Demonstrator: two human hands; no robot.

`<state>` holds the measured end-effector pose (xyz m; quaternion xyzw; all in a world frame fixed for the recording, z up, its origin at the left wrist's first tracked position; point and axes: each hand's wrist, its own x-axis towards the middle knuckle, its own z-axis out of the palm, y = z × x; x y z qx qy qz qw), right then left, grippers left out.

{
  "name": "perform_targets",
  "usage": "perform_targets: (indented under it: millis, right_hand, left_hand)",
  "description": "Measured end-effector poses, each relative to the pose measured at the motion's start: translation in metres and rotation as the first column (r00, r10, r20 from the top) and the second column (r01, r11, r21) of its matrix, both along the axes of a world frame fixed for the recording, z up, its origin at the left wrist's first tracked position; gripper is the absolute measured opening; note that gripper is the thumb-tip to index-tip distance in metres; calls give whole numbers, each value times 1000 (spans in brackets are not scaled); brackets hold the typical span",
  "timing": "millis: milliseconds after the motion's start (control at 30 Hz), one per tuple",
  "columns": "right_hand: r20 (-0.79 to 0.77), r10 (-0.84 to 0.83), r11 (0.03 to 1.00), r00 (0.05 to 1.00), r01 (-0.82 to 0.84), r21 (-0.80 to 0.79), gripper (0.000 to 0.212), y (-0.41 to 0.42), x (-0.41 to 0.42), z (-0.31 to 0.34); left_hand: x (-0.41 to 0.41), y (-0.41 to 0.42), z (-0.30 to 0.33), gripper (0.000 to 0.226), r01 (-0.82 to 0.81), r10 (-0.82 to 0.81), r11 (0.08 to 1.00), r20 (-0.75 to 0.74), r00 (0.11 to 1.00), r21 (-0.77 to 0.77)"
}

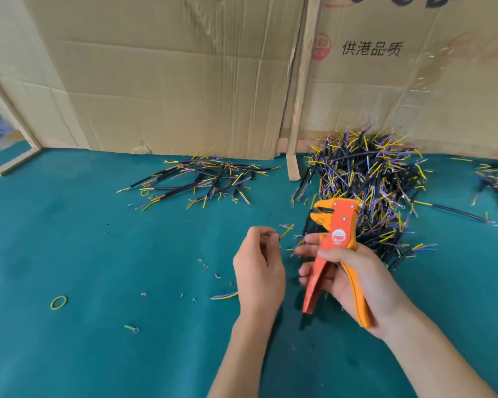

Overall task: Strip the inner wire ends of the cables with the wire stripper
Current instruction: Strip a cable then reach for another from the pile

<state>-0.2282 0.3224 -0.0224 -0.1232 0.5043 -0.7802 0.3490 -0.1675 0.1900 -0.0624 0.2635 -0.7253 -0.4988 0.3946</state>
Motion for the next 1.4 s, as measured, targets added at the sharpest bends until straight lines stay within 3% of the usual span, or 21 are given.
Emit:
perform_targets:
  millis: [133, 267, 433, 667, 933, 1100, 1400]
  right_hand:
    - [-43, -20, 1000, 999, 20, 11, 44, 19, -10, -5]
    - [-33, 58, 998, 998, -59, -7, 49, 15, -7, -10]
    - [-3, 113, 992, 994, -113, -55, 50, 16, -6, -12]
    - [49, 152, 987, 987, -149, -65, 52, 19, -8, -18]
    - [46, 167, 986, 985, -166, -23, 47, 22, -9, -19]
    - [80, 272, 962, 959, -274, 15, 51, 21, -7, -21]
    - [143, 303, 952, 942, -305, -3, 50, 22, -5, -19]
  left_hand:
    - [0, 9, -7, 9, 26, -26, 1000, -19, 999, 0]
    - [2, 9, -7, 18, 80, -77, 986, 32, 997, -148]
    - [4, 12, -5, 19, 154, -143, 969, 69, 987, -191]
    - [5, 7, -5, 22, 210, -207, 975, 39, 978, -75]
    - [-7, 0, -9, 21, 23, -13, 991, 73, 997, -130]
    - [-8, 1, -9, 21, -12, 23, 984, 59, 998, -175]
    - [-4, 4, -7, 15, -18, 34, 930, 37, 999, -366]
